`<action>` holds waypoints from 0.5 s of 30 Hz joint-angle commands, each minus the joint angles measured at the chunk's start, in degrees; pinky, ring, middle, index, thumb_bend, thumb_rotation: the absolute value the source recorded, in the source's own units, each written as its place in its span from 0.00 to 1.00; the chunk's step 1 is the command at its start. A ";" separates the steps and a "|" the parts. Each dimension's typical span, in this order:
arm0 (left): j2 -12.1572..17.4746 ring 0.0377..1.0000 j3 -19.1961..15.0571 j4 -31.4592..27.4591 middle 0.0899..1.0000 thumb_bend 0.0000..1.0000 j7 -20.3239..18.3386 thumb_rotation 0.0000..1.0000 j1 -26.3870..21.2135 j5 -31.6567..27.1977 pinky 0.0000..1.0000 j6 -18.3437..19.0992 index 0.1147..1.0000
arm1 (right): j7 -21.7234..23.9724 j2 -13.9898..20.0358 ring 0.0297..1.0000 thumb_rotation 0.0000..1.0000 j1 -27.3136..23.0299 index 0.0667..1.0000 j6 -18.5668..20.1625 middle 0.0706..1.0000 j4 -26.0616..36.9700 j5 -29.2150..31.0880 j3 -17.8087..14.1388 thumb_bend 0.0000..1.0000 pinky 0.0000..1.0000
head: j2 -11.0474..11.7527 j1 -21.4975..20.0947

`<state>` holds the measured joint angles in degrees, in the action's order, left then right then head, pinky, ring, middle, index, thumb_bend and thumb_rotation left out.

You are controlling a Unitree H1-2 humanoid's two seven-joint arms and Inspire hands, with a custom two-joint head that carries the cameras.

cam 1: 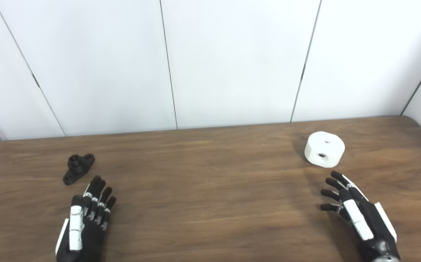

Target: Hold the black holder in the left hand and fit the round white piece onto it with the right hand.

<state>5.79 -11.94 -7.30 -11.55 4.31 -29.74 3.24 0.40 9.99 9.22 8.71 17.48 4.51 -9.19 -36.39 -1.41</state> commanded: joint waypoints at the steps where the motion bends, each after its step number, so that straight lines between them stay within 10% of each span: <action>1: 0.10 1.00 -0.20 -2.31 1.00 0.65 -0.41 0.70 -0.81 -1.17 1.00 -0.73 0.97 | 0.12 0.24 0.78 0.83 -0.97 0.87 -1.58 0.86 1.38 0.05 -0.32 0.65 0.62 | -0.01 -0.02; 15: 0.49 1.00 -0.31 -2.31 1.00 0.65 -0.58 0.69 -0.90 -1.18 1.00 -0.60 0.98 | -0.03 -0.01 0.76 0.82 -1.16 0.87 -1.56 0.84 1.43 -0.63 -0.08 0.62 0.60 | -0.27 -0.22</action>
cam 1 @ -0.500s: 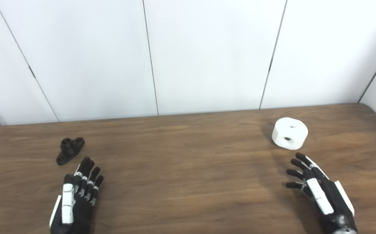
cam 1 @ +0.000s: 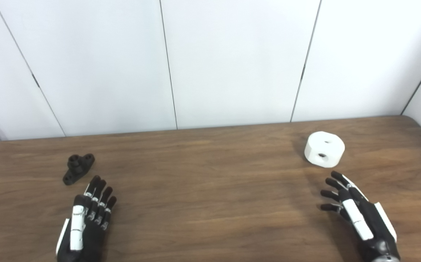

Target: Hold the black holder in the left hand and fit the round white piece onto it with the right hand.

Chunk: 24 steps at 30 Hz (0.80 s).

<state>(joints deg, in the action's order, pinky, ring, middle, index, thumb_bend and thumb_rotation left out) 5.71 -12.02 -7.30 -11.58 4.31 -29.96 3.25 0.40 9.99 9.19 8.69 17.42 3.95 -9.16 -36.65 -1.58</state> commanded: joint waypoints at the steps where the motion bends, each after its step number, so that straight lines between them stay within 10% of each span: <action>1: 0.50 1.00 -0.27 -2.44 1.00 0.65 -0.38 0.69 -0.90 -0.99 1.00 -0.51 0.98 | -0.07 -0.11 0.76 0.82 -1.15 0.87 -1.52 0.84 1.50 0.01 -0.15 0.62 0.60 | 0.00 -0.01; 11: 0.25 0.97 0.77 -6.02 1.00 0.71 1.69 0.53 0.84 1.55 0.97 1.35 0.95 | 0.37 -0.70 0.79 0.81 0.39 0.88 -2.38 0.85 1.09 2.08 -0.93 0.62 0.64 | 5.24 11.15; 13: 1.13 0.90 1.51 -7.22 1.00 0.68 1.10 0.43 0.92 3.16 0.82 0.41 0.89 | 0.54 -0.49 0.78 0.82 0.62 0.89 -2.47 0.87 1.00 2.26 -0.97 0.60 0.65 | 6.05 12.91; 20: 6.75 0.79 4.33 -25.46 0.90 0.75 8.52 0.44 -2.71 32.80 0.58 11.65 0.82 | 0.05 -0.11 0.80 0.86 0.14 0.89 -6.83 0.87 -2.24 -0.19 -0.78 0.63 0.64 | 11.22 20.61; 24: 12.73 0.74 4.71 -34.54 0.85 0.77 5.07 0.47 -5.81 51.27 0.54 22.05 0.83 | 0.13 -0.39 0.80 0.84 -0.92 0.89 -10.01 0.87 -6.03 0.79 -1.23 0.61 0.62 | 13.69 24.16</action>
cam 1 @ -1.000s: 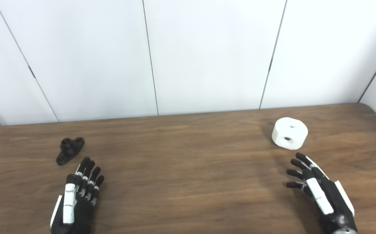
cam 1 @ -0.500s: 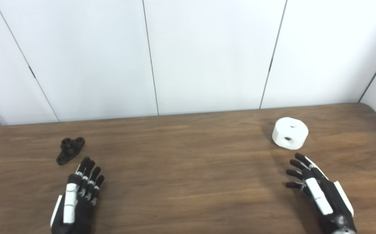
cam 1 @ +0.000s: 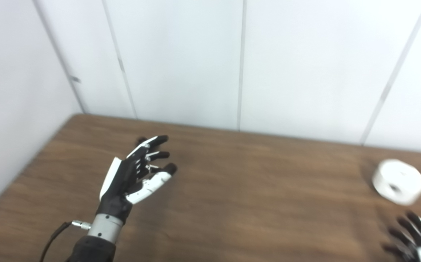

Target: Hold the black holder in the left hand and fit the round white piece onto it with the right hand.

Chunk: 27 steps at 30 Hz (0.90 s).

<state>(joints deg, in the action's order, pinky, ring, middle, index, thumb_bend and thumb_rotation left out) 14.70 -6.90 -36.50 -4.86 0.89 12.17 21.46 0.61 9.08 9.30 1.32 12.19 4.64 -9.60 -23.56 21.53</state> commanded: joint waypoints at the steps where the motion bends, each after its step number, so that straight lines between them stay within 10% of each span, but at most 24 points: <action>1: 4.38 0.74 -1.01 -6.36 0.85 0.79 -3.41 0.46 -3.00 11.77 0.54 4.89 0.83 | -0.13 0.59 0.80 0.85 -1.31 0.89 -3.10 0.87 -1.44 -0.01 -0.79 0.61 0.62 | 1.04 1.79; 6: 3.19 0.75 -5.25 -9.57 0.83 0.84 -10.25 0.46 -5.87 28.57 0.57 5.45 0.84 | 0.21 1.19 0.78 0.84 -2.96 0.87 -5.86 0.85 -5.63 0.51 -1.02 0.61 0.61 | 2.98 4.66; 13: 3.46 0.81 -4.69 -4.17 0.88 0.89 -8.57 0.48 -8.37 45.24 0.59 4.14 0.85 | 0.12 1.64 0.79 0.82 -4.13 0.86 -4.27 0.86 -7.06 1.48 -1.62 0.64 0.62 | 4.05 7.09; 21: 6.45 0.96 -3.38 18.87 0.98 0.96 4.94 0.55 -8.92 49.20 0.86 -0.81 0.90 | 0.53 2.17 0.80 0.80 -4.36 0.88 -5.63 0.87 -8.35 1.90 -1.98 0.68 0.61 | 3.57 7.45; 27: 6.98 1.00 -1.18 29.06 1.00 0.98 3.23 0.58 -11.52 49.21 1.00 3.92 0.95 | 0.84 2.47 0.79 0.79 -3.98 0.88 -5.28 0.87 -7.96 2.33 -2.49 0.71 0.62 | 2.93 7.82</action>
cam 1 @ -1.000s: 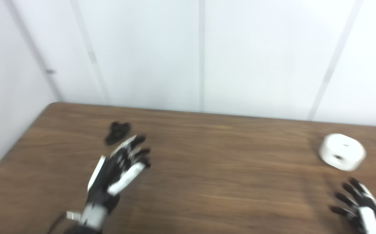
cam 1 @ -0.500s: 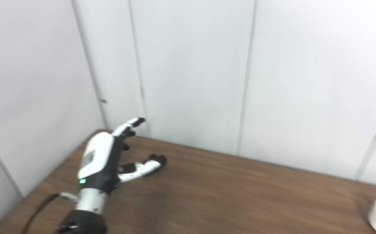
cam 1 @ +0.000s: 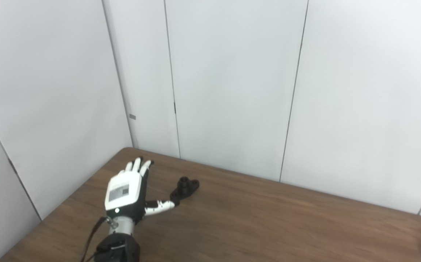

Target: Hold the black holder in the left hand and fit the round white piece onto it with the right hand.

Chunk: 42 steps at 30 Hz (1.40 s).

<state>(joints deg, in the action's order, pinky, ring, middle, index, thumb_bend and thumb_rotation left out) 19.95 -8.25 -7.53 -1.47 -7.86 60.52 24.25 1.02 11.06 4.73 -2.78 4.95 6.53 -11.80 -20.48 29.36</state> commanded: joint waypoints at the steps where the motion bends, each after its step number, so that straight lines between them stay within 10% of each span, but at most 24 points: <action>1: 1.74 1.00 0.44 1.08 1.00 0.98 -1.04 0.59 -3.15 0.68 1.00 1.90 0.95 | 0.47 0.52 0.79 0.79 0.67 0.88 -1.11 0.87 -0.57 0.51 -0.33 0.71 0.62 | -0.20 -0.02; 18: -3.04 1.00 0.10 16.02 1.00 0.98 4.50 0.51 -8.08 -9.55 1.00 2.26 0.89 | 1.32 0.60 0.81 0.78 1.46 0.87 -0.88 0.88 0.27 1.94 -1.31 0.71 0.62 | -1.48 -0.02; 42: -1.36 0.98 7.04 23.59 0.99 0.90 17.35 0.37 -10.47 -19.98 1.00 -0.96 0.74 | 1.15 0.17 0.80 0.76 3.86 0.85 0.35 0.86 4.36 2.45 -1.35 0.66 0.64 | -3.05 -1.74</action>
<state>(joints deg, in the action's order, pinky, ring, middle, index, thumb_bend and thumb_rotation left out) 17.76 -1.86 15.78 15.31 -16.29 40.55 23.38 2.11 10.91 8.19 -2.28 8.14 8.60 -12.78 -23.47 27.69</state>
